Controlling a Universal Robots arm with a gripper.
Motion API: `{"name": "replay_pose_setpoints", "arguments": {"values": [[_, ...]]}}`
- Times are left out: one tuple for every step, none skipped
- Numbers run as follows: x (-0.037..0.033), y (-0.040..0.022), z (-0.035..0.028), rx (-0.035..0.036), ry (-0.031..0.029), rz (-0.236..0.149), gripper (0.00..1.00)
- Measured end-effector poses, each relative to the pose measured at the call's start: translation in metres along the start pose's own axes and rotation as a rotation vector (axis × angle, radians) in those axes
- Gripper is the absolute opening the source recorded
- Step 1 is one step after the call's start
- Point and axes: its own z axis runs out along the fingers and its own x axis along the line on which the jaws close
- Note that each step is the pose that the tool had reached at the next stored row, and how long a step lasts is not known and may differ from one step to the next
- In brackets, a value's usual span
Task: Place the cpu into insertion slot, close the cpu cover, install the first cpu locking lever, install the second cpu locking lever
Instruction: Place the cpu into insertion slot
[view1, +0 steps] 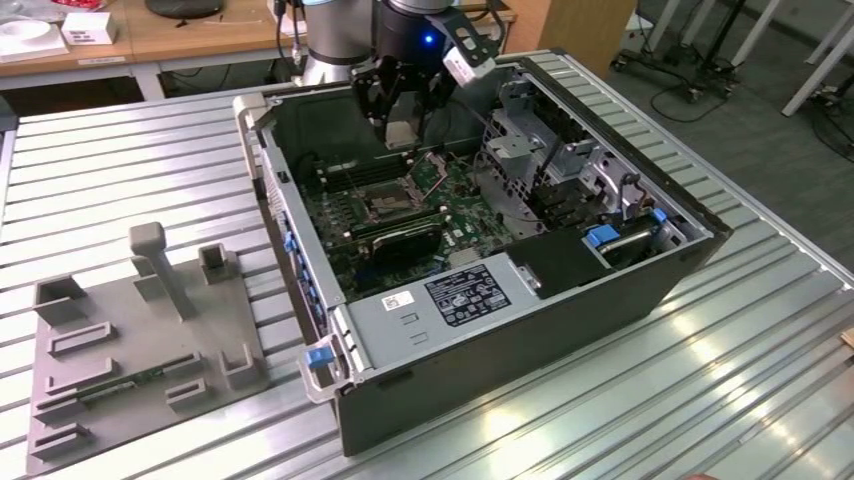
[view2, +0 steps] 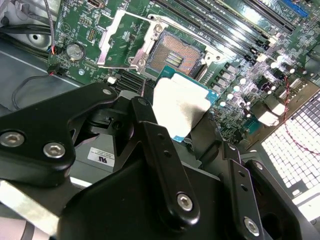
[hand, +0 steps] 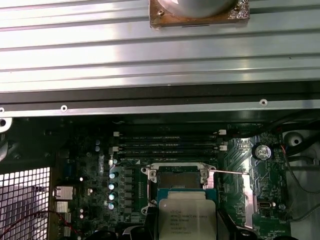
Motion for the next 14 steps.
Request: {"name": "replay_pose_setpoints", "arguments": {"values": [[0.0,0.0,0.0,0.0,0.0,0.0,0.54],[0.0,0.0,0.0,0.0,0.0,0.0,0.54],[0.0,0.0,0.0,0.0,0.0,0.0,0.54],[0.0,0.0,0.0001,0.0,0.0,0.0,0.54],[0.0,0.0,0.0001,0.0,0.0,0.0,0.54],[0.0,0.0,0.0001,0.0,0.0,0.0,0.54],[0.0,0.0,0.0001,0.0,0.0,0.0,0.54],[0.0,0.0,0.0001,0.0,0.0,0.0,0.54],[0.0,0.0,0.0002,-0.0001,0.0,0.0,0.54],[0.0,0.0,0.0001,0.0,0.0,0.0,0.54],[0.0,0.0,0.0002,0.0,0.0,0.001,0.54],[0.0,0.0,0.0002,0.0,-0.0002,0.002,0.54],[0.0,0.0,0.0002,-0.0001,-0.0004,0.005,0.54],[0.0,0.0,0.0002,-0.0002,-0.0008,0.009,0.54]]}}
